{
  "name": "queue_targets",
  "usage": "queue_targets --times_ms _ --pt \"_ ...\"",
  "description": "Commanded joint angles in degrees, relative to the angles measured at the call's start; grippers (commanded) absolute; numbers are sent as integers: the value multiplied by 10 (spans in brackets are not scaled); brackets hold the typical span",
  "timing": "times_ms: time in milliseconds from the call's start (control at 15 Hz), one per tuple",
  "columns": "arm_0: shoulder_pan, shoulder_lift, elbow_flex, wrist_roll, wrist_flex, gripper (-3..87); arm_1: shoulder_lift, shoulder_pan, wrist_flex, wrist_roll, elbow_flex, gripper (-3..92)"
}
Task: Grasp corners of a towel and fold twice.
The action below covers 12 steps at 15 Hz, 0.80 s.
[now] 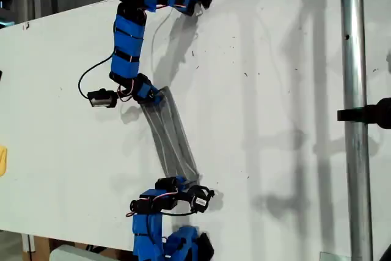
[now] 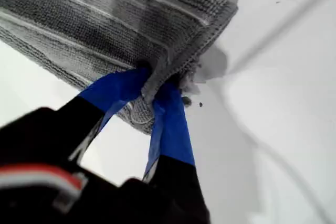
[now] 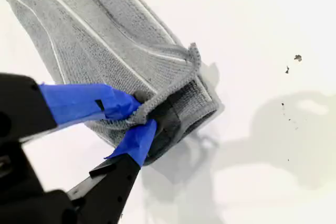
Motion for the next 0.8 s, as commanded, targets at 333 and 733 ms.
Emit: queue_targets --times_ms 333,733 --pt "53 243 -44 -87 188 205 217 38 137 18 70 332" --pt "216 584 194 -165 68 -13 692 -8 223 175 442 351"
